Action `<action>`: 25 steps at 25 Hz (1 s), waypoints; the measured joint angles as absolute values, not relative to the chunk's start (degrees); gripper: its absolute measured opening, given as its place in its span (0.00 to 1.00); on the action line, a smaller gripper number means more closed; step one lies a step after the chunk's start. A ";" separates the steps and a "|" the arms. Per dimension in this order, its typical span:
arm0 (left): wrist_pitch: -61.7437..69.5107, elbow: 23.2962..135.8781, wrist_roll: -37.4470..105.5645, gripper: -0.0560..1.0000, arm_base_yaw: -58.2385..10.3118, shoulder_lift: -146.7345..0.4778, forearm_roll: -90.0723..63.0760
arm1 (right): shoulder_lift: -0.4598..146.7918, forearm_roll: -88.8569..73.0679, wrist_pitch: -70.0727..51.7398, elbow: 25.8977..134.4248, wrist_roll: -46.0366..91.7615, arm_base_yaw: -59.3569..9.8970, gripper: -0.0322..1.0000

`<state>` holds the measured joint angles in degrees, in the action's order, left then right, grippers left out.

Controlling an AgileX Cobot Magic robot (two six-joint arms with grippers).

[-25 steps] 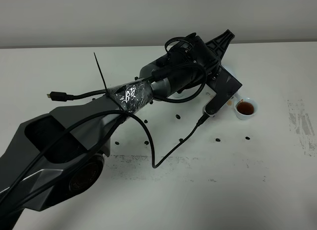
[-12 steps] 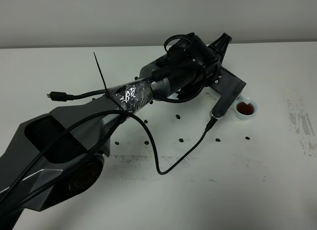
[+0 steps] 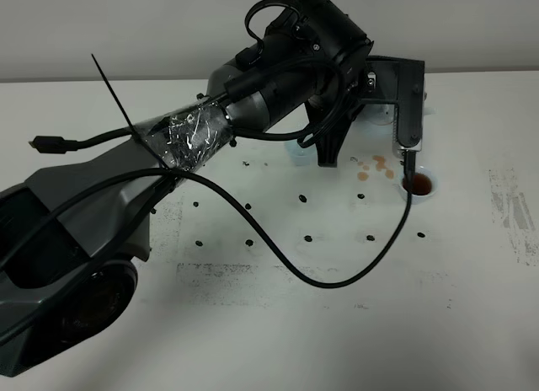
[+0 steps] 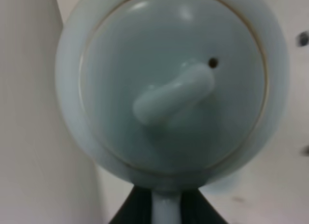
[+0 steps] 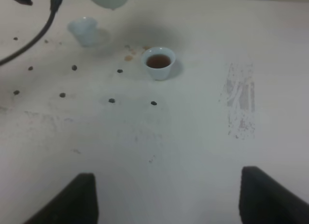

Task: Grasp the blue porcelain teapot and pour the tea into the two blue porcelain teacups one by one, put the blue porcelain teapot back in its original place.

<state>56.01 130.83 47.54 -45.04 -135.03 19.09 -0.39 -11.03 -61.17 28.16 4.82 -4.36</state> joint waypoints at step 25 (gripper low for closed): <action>62.39 130.83 39.87 0.09 -48.97 -141.02 -0.51 | -0.39 -11.20 -61.17 28.16 4.82 -4.36 0.60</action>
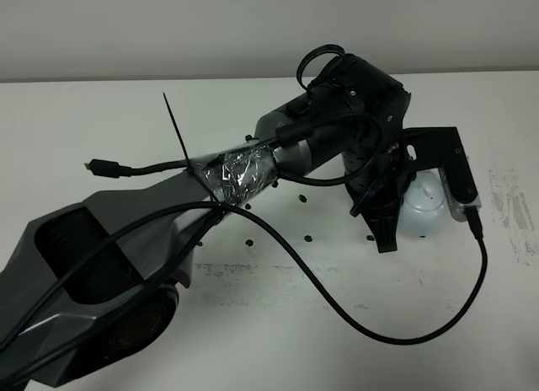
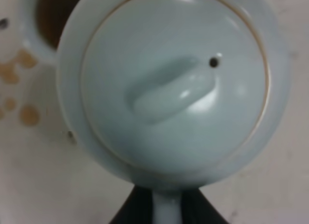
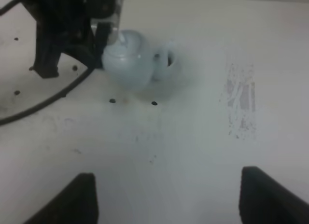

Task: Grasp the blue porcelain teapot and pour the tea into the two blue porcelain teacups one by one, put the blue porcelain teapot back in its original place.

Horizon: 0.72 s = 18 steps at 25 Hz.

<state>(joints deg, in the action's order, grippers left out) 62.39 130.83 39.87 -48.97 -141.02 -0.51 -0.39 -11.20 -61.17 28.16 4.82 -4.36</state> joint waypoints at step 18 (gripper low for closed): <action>65.37 130.83 40.01 0.09 -48.24 -138.70 -0.40 | -0.39 -11.20 -61.17 28.16 4.82 -4.36 0.60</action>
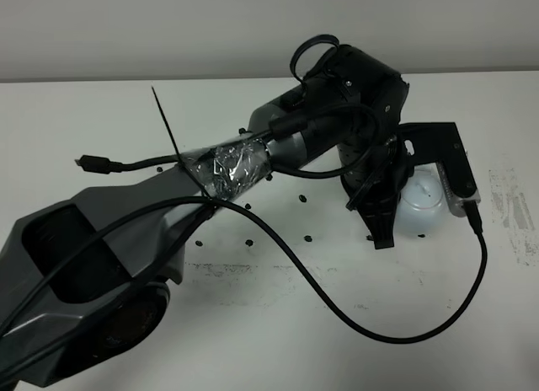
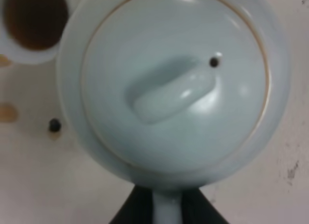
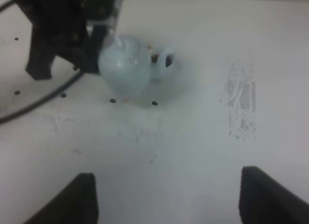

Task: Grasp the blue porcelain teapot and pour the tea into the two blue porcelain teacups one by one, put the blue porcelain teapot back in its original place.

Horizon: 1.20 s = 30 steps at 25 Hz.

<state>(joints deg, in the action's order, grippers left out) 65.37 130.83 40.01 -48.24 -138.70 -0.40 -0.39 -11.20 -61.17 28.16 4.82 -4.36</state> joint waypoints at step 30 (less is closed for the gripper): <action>68.34 130.83 59.92 0.09 -31.63 -133.88 19.04 | -0.39 -11.44 -61.17 28.16 4.82 -4.36 0.60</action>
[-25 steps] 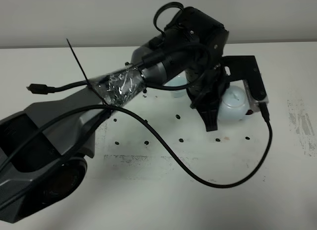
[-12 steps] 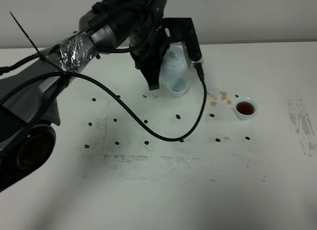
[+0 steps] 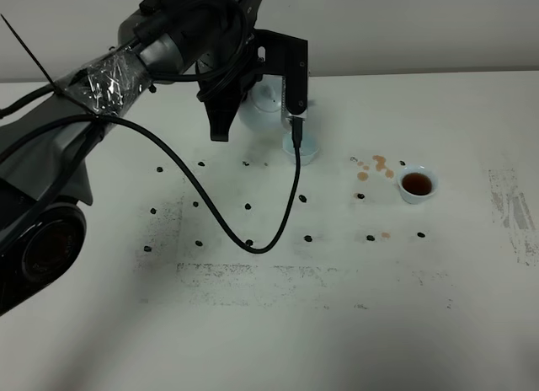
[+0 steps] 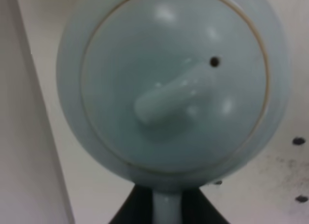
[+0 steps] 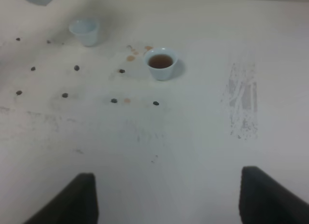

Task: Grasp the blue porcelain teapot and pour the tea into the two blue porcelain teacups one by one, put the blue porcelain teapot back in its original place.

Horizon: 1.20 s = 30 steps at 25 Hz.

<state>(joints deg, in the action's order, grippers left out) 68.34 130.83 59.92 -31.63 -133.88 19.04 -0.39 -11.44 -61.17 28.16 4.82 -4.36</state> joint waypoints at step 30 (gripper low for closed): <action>68.46 130.83 50.90 0.09 -21.32 -125.77 3.95 | -0.39 -11.67 -61.17 28.16 4.82 -4.36 0.60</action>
<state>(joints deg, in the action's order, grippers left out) 68.46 130.83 50.90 -21.32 -125.77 3.95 -0.39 -11.67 -61.17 28.16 4.82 -4.36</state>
